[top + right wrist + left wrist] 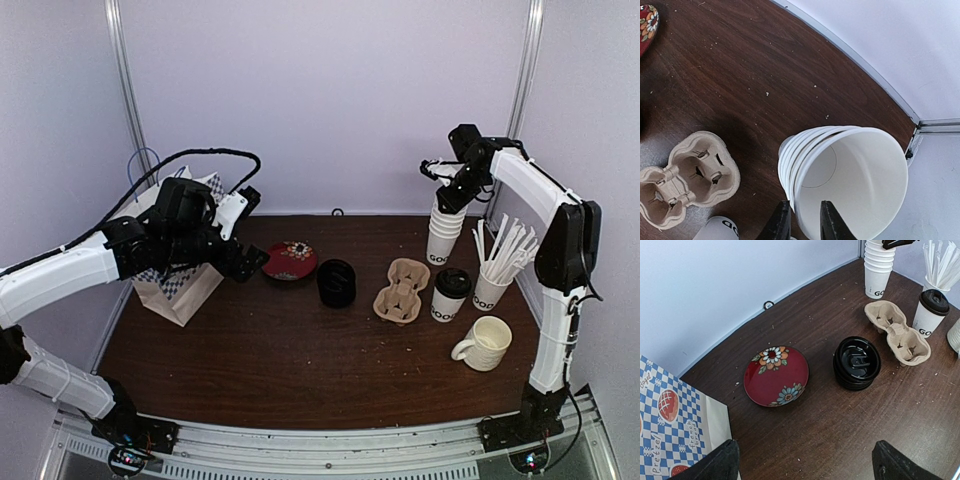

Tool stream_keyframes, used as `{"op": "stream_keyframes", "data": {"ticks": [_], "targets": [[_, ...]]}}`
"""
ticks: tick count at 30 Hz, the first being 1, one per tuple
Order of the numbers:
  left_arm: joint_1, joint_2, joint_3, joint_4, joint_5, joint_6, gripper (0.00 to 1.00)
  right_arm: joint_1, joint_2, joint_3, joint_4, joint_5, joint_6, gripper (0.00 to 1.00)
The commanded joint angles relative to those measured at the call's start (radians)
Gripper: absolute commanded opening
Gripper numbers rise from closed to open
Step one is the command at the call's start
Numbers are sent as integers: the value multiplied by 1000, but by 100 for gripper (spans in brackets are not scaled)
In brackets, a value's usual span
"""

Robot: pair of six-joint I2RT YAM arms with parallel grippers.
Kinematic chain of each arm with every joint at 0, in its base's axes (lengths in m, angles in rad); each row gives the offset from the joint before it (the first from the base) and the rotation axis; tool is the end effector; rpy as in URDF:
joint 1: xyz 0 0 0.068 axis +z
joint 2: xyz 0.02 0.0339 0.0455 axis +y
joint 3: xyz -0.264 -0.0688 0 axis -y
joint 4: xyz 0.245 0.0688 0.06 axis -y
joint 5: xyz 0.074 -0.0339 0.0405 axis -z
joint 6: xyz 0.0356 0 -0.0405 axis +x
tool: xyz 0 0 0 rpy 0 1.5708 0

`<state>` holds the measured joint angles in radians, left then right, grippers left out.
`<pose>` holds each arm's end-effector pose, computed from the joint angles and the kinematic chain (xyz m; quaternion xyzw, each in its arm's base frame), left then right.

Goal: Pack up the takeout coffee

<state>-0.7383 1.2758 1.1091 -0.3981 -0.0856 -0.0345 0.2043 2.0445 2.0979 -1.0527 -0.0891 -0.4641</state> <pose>0.2145 -0.1911 0.3260 0.2824 0.8288 -0.1468 0.4602 0.4313 0.0926 0.3294 -0.3263 0.9014 0.0059 0.2848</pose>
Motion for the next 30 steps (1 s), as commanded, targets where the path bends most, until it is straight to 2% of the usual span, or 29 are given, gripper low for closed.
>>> {"op": "stream_keyframes", "data": {"ticks": [1, 15, 21, 27, 30], "targets": [[2, -1, 32, 13, 18, 11, 96, -6, 19, 18, 14, -4, -5, 22], [2, 1, 32, 12, 30, 13, 96, -12, 21, 21, 15, -6, -13, 11], [2, 4, 32, 12, 36, 12, 96, -13, 1, 36, 9, 17, -34, 0], [2, 7, 32, 10, 33, 15, 96, -12, -58, 53, 28, 80, -74, 0], [3, 10, 32, 11, 41, 15, 96, -37, -27, 153, -66, 30, -70, 0]]}}
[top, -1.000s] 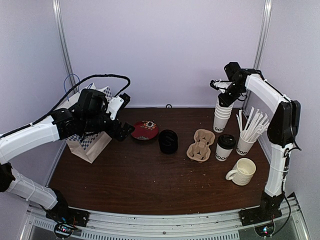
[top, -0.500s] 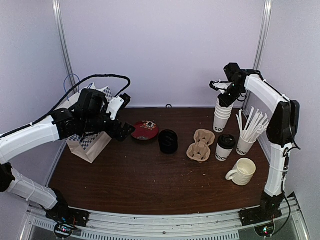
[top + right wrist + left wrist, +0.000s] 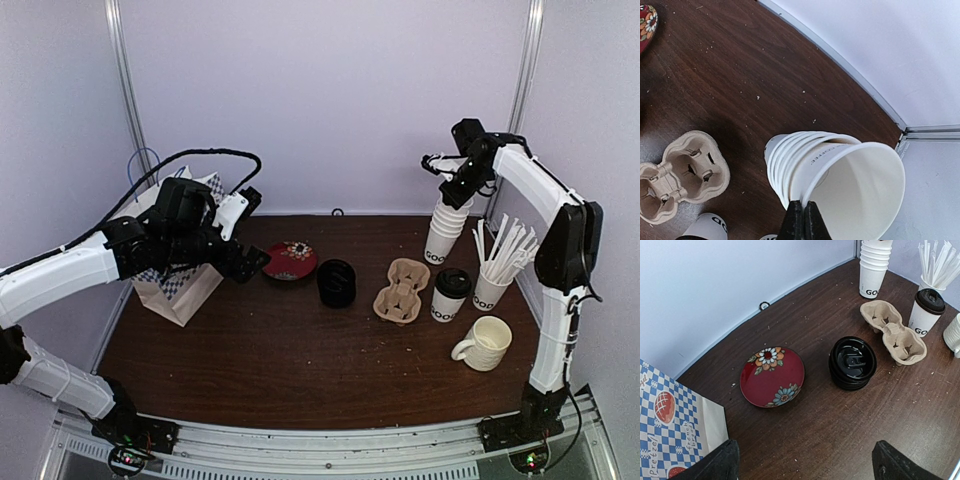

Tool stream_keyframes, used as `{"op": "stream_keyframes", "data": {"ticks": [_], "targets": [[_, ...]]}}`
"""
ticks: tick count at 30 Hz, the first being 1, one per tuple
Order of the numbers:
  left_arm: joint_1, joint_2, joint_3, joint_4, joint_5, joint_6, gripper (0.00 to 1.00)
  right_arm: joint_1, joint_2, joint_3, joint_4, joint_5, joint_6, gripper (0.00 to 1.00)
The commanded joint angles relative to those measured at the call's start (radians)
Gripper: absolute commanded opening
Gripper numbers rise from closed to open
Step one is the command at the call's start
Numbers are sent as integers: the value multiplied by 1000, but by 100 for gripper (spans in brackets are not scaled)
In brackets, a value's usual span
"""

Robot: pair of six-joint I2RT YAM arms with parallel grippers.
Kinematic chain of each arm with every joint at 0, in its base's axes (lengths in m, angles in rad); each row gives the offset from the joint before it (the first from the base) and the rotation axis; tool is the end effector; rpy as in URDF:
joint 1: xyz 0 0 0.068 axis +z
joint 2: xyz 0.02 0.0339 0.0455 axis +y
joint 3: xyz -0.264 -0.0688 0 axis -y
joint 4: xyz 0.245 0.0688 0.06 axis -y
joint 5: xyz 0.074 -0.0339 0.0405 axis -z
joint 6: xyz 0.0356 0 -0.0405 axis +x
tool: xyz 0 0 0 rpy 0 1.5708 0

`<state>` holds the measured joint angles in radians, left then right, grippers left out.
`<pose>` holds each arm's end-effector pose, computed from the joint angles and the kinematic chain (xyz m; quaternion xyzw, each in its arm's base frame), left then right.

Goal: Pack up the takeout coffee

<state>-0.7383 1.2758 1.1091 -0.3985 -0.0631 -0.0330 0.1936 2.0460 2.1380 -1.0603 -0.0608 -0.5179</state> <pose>0.2140 -0.1917 0.3259 0.2882 0.8272 -0.1556 0.4567 0.4326 0.0870 0.3403 -0.3409 0.8916 -0.0192 0.2974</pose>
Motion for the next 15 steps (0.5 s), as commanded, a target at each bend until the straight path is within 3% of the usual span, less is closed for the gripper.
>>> {"op": "stream_keyframes", "data": {"ticks": [1, 15], "targets": [[2, 11, 32, 11, 19, 14, 96, -26, -26, 125, -62, 41, -21, 0], [2, 22, 35, 8, 25, 13, 96, -36, -97, 153, -115, -74, 1, 0]]}}
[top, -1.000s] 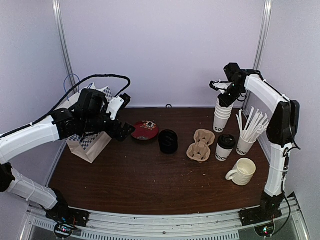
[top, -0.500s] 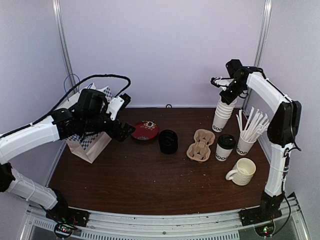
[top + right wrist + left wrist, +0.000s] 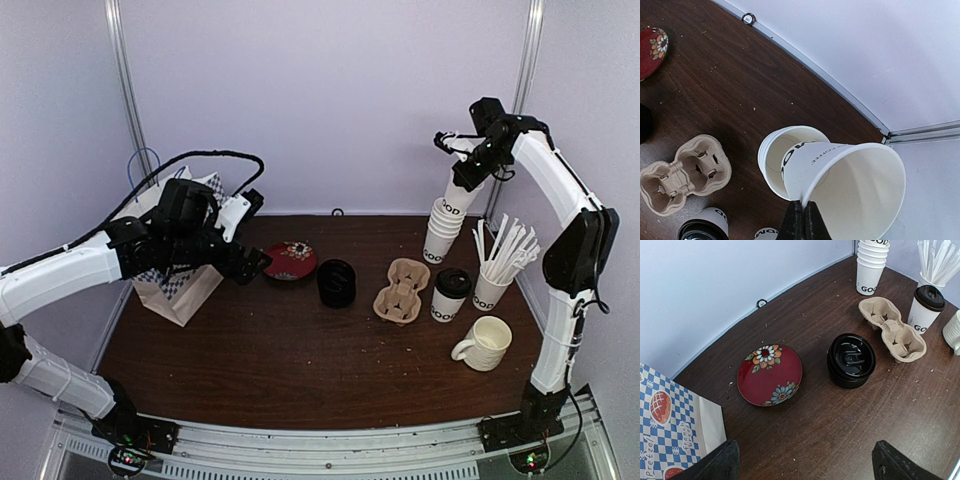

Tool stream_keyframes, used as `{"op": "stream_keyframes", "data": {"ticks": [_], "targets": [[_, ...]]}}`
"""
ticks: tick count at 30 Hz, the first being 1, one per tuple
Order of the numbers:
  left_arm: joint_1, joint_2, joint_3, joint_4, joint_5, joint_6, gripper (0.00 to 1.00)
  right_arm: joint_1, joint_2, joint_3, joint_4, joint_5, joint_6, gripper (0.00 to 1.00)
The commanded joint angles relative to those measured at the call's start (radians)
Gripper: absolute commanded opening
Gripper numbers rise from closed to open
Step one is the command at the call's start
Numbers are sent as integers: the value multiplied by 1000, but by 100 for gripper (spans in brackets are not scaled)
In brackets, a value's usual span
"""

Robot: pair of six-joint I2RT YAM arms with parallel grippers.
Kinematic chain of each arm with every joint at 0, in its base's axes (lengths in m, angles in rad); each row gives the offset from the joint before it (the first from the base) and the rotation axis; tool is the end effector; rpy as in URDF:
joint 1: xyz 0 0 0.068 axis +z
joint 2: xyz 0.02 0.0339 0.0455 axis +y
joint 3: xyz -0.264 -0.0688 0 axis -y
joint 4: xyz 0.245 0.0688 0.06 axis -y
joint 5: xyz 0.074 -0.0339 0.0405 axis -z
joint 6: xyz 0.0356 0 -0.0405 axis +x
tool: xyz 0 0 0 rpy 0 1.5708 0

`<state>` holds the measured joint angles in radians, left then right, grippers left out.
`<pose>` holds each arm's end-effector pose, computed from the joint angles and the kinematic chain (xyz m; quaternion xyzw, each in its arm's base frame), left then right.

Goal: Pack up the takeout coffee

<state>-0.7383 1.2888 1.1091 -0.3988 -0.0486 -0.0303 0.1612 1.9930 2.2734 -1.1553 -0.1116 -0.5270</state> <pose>0.2157 -0.1939 0.3224 0.2939 0.8287 -0.1586 0.4492 0.4111 0.0709 0.3958 -0.3345 0.8772 -0.0104 0.3443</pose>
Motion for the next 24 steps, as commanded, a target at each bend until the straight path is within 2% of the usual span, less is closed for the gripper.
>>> {"op": "stream_keyframes", "data": {"ticks": [1, 6, 10, 14, 19, 24], "targets": [[2, 8, 35, 7, 10, 11, 96, -3, -46, 17, -20, -22, 10, 0], [2, 8, 37, 7, 2, 5, 97, -3, -73, 8, -5, -32, 13, 0], [3, -4, 38, 10, 0, -1, 97, 1, -117, -2, 6, -107, 42, 0], [2, -18, 60, -11, 31, 7, 98, 27, -214, -134, 93, -232, 116, 0], [2, -55, 6, 57, 32, 43, 97, 159, -322, -263, 108, -210, 61, 0], [2, -32, 31, 19, -27, 62, 97, 345, -427, -423, 117, -177, -10, 0]]}}
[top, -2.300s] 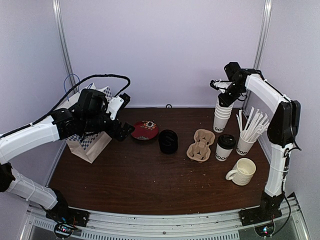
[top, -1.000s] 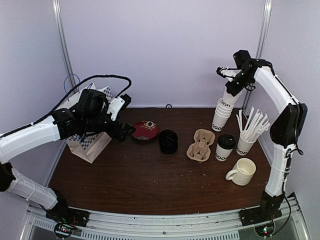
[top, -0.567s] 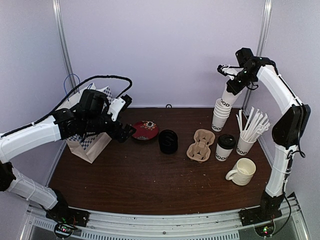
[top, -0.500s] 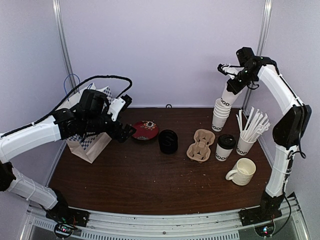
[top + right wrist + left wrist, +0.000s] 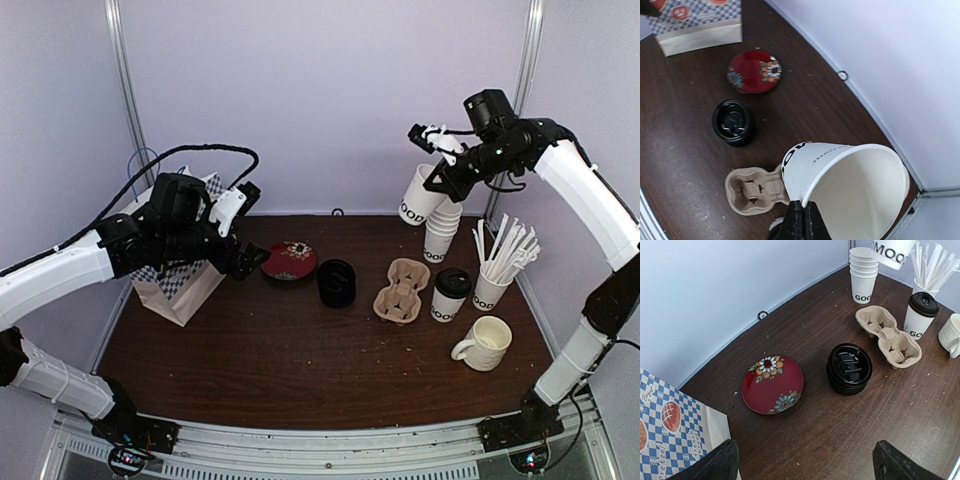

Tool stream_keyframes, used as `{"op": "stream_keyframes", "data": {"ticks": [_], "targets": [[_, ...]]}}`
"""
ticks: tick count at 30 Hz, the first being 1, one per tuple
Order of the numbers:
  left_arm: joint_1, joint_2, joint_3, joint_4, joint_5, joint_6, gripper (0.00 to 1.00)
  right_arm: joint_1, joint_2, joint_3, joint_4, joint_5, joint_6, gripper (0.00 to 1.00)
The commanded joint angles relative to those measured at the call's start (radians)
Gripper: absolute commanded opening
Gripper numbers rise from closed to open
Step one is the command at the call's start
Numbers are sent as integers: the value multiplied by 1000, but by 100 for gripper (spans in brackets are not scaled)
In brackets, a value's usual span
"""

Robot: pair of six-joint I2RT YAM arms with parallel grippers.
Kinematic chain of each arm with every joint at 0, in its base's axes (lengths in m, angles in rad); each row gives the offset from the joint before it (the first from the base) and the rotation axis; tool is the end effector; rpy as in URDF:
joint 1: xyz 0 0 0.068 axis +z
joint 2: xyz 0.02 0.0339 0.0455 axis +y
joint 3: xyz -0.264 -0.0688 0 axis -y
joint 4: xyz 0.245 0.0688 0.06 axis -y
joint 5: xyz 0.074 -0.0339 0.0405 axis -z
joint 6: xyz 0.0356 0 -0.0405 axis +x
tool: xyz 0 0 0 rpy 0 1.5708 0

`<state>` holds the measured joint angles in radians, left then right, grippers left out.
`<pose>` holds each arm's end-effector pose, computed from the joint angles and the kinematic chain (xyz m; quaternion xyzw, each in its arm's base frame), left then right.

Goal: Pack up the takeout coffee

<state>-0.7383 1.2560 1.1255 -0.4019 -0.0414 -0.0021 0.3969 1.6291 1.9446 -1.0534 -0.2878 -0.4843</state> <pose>0.2106 -0.1896 0.3365 0.3028 0.8136 -0.1627 0.4690 0.3001 0.1368 0.4374 -0.4385 0.7939 0.1135 0.4057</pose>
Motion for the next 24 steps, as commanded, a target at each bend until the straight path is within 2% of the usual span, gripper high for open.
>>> {"op": "stream_keyframes", "data": {"ticks": [1, 5, 10, 14, 17, 24], "targets": [[3, 4, 19, 19, -41, 37, 98, 149, -82, -126, 14, -19, -66, 0], [14, 12, 10, 32, -59, 41, 97, 287, -145, -265, 8, -148, -117, 0], [40, 27, 16, 34, -62, 23, 98, 465, -131, -347, -45, -177, -173, 0], [51, 31, 19, 34, -55, 17, 98, 608, -83, -419, 3, -61, -182, 0], [53, 30, 17, 32, -57, 20, 98, 681, -44, -488, 118, 100, -156, 0], [53, 25, 15, 33, -54, 23, 97, 739, 13, -535, 215, 206, -136, 0]]}}
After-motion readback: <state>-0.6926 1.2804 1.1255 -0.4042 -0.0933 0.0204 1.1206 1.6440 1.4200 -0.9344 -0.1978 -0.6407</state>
